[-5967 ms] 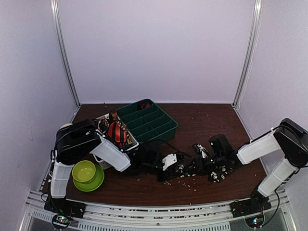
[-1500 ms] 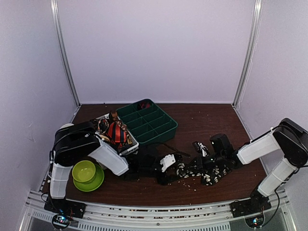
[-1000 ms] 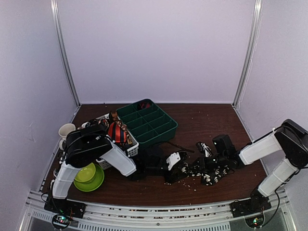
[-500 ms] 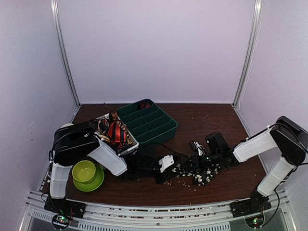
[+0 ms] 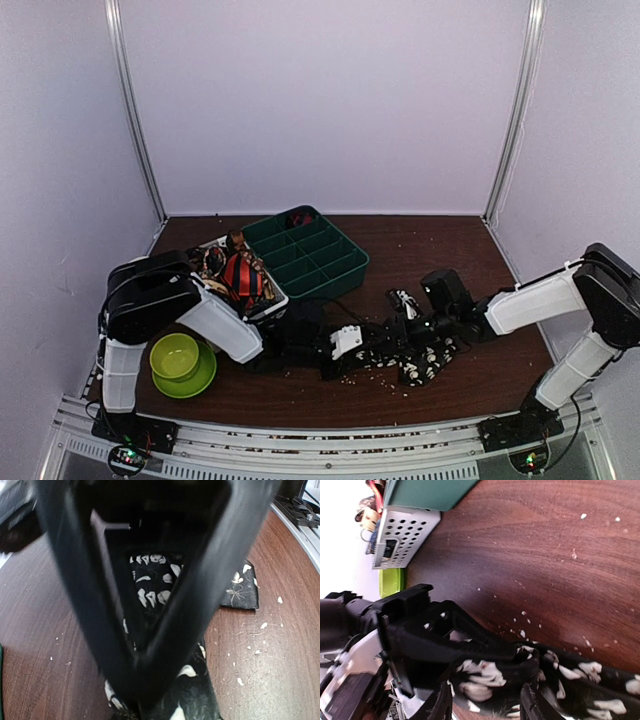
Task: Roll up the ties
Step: Roll the tie at the center of the board.
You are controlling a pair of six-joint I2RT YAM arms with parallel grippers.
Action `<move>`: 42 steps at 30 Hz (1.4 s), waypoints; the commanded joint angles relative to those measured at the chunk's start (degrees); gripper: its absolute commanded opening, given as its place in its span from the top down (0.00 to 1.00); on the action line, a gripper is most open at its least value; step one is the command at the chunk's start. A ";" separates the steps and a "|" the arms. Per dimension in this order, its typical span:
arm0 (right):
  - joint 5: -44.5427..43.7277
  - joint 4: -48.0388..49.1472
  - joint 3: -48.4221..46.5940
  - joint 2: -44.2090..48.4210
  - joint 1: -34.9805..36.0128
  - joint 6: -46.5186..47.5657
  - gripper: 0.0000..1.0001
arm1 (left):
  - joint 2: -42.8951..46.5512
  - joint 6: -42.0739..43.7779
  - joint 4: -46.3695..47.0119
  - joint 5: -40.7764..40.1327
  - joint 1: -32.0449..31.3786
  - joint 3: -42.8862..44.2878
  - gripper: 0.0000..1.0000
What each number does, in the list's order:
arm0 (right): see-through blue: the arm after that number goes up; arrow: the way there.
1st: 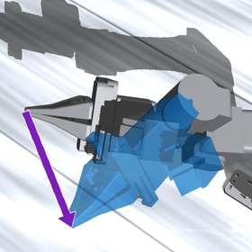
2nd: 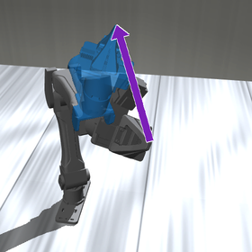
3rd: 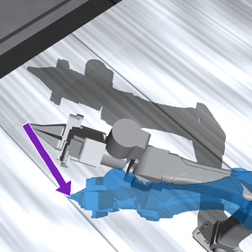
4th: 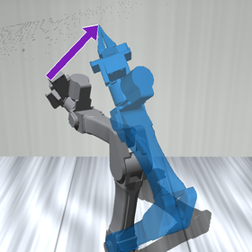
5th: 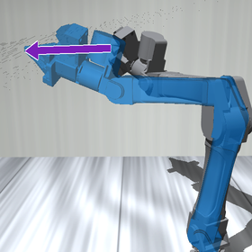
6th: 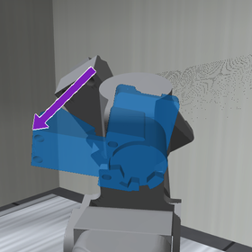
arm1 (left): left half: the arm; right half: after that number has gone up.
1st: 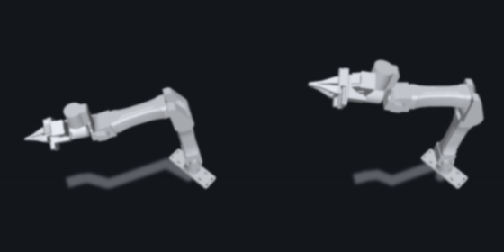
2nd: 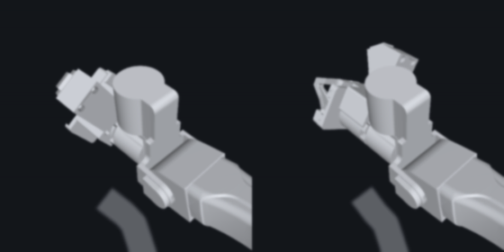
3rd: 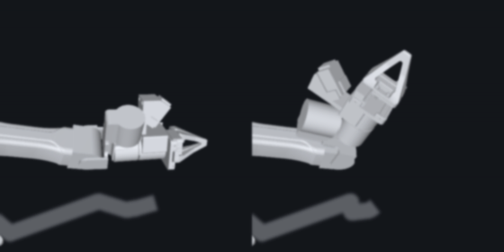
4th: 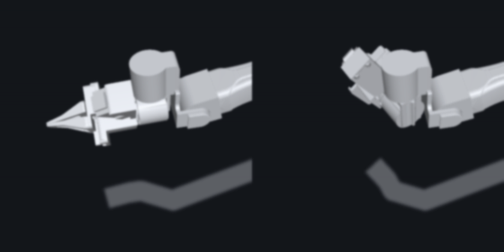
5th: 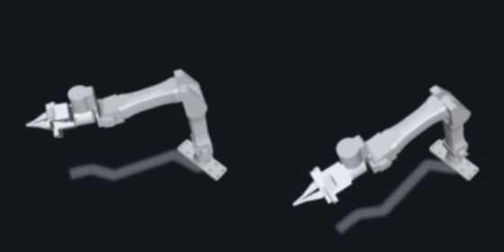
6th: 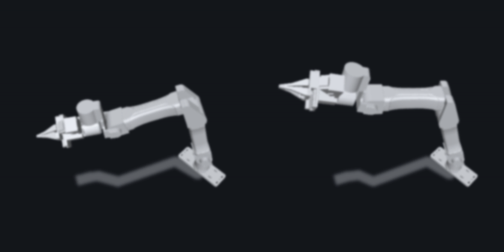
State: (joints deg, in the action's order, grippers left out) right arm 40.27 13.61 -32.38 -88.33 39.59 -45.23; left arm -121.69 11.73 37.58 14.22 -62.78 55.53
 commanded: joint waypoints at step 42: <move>-4.63 -1.22 3.87 -5.20 -2.49 3.68 1.00 | -4.44 -8.44 -9.00 -0.14 -0.19 9.53 0.60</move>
State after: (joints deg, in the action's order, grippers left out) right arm 38.70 19.81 -27.97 -91.88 36.58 -41.93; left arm -127.85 -0.51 39.59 16.67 -63.11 63.77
